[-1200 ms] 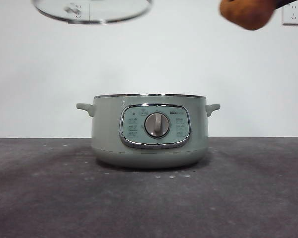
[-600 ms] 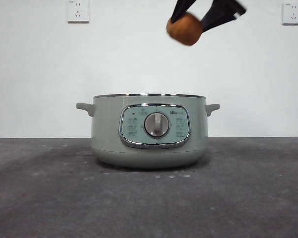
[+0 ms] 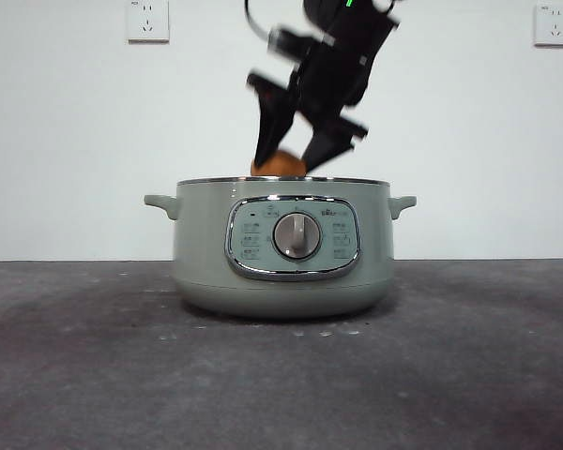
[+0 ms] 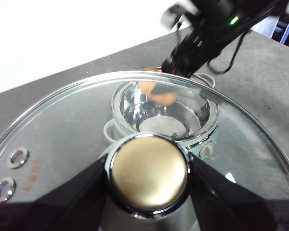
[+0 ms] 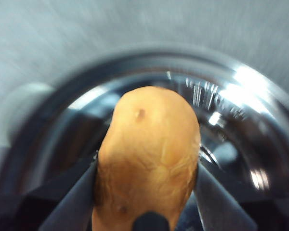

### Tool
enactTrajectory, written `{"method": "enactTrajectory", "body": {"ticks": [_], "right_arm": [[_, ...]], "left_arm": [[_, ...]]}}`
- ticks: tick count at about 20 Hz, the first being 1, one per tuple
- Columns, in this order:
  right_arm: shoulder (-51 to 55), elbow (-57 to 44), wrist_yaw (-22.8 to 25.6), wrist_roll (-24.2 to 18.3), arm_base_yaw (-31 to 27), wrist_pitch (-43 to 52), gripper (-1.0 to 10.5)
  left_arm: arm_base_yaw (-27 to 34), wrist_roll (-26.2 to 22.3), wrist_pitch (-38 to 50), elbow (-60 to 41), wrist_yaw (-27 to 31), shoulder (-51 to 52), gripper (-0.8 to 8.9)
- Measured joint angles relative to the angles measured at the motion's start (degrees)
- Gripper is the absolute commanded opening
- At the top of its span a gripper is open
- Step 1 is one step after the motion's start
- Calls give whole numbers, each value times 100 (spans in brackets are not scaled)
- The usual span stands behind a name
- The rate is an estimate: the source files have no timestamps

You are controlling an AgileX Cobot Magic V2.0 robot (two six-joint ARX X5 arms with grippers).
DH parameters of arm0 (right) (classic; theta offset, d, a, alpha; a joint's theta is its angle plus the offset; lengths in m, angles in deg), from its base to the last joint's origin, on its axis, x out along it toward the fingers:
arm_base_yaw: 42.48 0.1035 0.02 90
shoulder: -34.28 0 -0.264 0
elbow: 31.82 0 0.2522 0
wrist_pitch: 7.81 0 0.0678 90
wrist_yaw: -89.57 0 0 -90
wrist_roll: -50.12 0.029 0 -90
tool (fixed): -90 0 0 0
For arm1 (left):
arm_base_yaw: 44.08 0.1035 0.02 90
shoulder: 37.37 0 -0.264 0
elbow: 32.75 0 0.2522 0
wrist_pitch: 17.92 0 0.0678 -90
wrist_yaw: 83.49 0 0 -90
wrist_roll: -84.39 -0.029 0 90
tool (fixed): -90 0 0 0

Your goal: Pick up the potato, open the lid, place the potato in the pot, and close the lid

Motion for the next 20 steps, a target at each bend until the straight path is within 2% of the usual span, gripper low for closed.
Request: {"method": "enactTrajectory", "body": {"ticks": [7,13,14,15,16,17,20], "right_arm": [[-527,13,688,-363,264,-188,-17],[-680,66,901,-516,352,-317,-12],[-682,70,901,-516,352,-321,32],[-682,70,901,-516,352,-319,183],[-682,70,901,-516,352,-308,410],[-686,70,903,-516,354,-289,526],[-726,149,935,-509,354,-328,533]], "left_arm": [[0,83,-249,0,0,85,-8],[0,83,-247,0,0,85,-8],[0,83,-247,0,0,85,-8],[0,83,-247,0,2,85,-8],[0,83,-247,0,0,83,-8],[0,83,-245,0,0,83,-8],[0,83,-245,0,0,55,-8]]}}
